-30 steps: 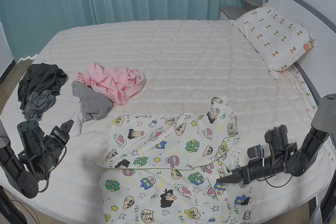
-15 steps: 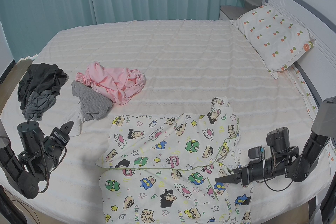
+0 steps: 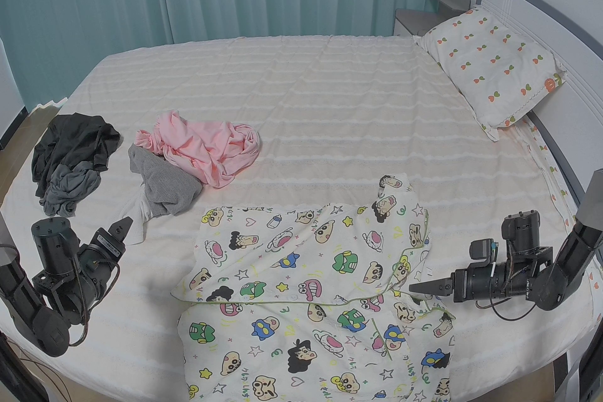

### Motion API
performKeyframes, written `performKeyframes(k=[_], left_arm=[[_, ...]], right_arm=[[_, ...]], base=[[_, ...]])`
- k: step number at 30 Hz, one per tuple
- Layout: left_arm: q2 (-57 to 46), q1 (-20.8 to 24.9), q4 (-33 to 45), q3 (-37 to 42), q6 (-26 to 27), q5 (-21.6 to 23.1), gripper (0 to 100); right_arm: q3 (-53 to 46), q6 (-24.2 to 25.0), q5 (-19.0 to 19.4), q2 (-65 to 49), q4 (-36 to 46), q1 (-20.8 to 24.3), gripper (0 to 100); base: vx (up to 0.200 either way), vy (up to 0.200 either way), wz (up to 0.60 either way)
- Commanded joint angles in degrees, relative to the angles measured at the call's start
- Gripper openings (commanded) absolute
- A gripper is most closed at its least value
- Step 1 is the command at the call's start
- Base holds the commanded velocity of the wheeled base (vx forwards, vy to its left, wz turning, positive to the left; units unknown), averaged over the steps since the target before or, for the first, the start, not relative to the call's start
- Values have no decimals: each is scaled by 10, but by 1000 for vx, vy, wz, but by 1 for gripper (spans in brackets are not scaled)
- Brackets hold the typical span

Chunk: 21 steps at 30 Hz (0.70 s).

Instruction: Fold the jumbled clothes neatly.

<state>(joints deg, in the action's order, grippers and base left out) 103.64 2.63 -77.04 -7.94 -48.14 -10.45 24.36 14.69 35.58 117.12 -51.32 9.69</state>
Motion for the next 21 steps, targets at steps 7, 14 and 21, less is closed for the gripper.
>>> performKeyframes(k=[7,14,21], left_arm=[[13,0,0,-1,-1,-1,100],[17,0,-1,-1,-1,-1,100],[17,0,-1,0,-2,-1,100]], right_arm=[[40,0,-1,88,3,-37,100],[44,34,5,102,5,-52,100],[56,129,4,107,4,-67,100]], base=[[0,0,0],[0,0,0],[0,0,0]])
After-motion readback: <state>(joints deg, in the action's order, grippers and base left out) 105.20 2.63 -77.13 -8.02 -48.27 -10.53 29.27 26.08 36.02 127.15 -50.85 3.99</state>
